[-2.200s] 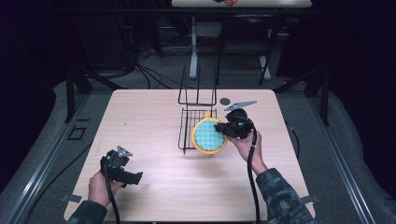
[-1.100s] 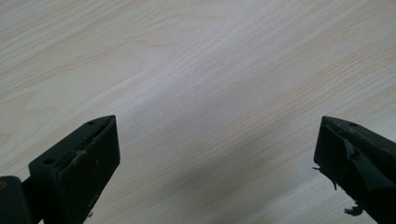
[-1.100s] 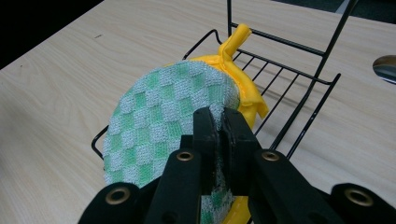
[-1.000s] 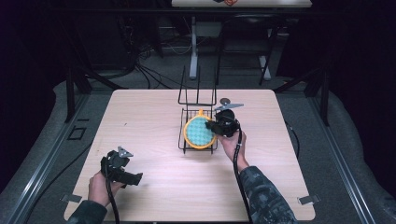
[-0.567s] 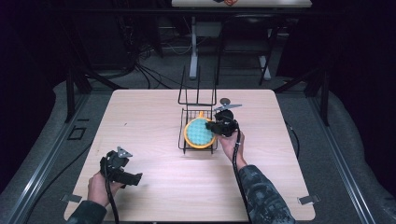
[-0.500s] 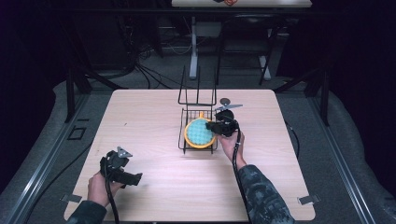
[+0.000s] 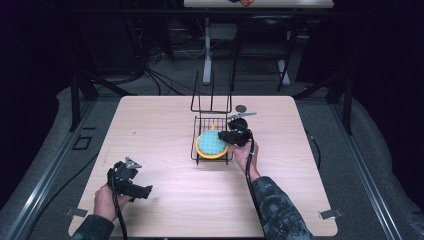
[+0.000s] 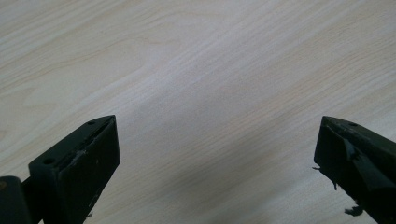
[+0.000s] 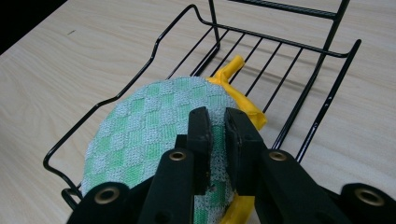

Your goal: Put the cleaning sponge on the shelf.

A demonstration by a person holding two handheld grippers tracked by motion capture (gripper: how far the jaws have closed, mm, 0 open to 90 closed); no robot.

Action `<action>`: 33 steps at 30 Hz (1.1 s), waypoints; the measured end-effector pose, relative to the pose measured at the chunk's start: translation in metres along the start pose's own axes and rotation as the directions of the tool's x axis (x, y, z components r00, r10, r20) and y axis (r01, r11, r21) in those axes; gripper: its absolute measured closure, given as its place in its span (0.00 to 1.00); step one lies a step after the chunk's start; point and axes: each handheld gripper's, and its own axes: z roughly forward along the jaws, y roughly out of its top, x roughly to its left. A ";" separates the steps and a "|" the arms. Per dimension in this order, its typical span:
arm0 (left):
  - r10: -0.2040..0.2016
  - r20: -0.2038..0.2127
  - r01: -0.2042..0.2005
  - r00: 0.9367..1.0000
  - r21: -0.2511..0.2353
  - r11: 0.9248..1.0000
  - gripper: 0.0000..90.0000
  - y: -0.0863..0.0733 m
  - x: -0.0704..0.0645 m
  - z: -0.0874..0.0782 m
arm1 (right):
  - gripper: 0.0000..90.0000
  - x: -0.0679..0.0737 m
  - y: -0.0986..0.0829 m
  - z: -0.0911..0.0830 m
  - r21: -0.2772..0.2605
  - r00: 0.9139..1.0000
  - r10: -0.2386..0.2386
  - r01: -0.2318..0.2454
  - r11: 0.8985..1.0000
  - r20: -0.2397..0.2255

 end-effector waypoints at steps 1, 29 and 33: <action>0.000 0.000 0.000 1.000 0.000 1.000 0.00 0.000 0.000 0.000 | 0.87 0.000 0.000 0.000 0.004 1.000 -0.010 0.010 1.000 0.007; -0.005 -0.013 0.004 1.000 -0.050 0.999 0.00 0.001 0.000 -0.006 | 0.08 0.010 -0.005 -0.106 0.046 0.985 -0.169 0.170 0.984 -0.031; -0.001 -0.010 0.000 1.000 -0.051 0.999 0.00 0.001 -0.001 -0.006 | 0.05 0.011 -0.010 -0.127 0.038 0.982 -0.190 0.190 0.981 -0.013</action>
